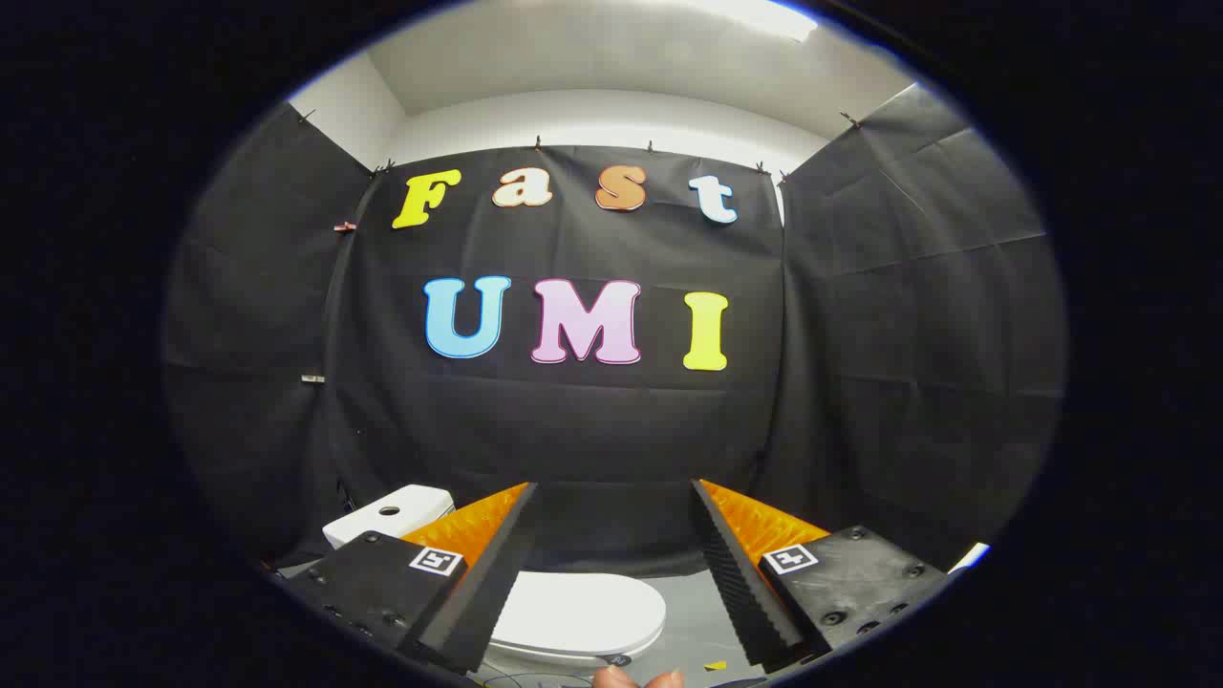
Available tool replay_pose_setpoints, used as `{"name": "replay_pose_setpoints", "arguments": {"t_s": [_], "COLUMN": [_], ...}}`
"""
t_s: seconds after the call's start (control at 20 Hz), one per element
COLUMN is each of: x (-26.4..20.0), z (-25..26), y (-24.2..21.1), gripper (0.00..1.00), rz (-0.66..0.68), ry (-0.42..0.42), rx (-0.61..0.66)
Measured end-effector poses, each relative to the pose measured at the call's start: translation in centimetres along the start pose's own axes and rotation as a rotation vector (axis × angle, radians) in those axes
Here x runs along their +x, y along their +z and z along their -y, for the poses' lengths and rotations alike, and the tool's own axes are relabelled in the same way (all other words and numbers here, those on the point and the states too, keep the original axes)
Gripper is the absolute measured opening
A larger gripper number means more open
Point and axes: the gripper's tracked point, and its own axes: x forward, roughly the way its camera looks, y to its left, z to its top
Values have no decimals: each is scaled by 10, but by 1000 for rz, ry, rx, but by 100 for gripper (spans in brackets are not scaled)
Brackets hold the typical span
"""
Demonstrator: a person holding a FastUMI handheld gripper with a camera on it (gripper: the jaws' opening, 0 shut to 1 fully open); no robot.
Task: Open the toilet lid.
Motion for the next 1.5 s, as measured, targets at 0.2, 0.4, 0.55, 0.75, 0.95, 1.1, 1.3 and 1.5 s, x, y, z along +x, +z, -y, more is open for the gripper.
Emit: {"name": "replay_pose_setpoints", "arguments": {"t_s": [0.2,0.4,0.55,0.75,0.95,1.1,1.3,1.5], "x": [0,-2,-2,0,0,1,2,3], "z": [-4,-10,-12,-12,-10,-10,-10,-9], "y": [2,1,1,0,-3,-4,-2,-4], "gripper": [98,98,98,98,98,98,98,98], "rz": [4,4,3,1,-6,-10,-8,-9], "ry": [6,17,22,23,20,19,21,21], "rx": [-9,-18,-23,-24,-26,-26,-28,-29]}}
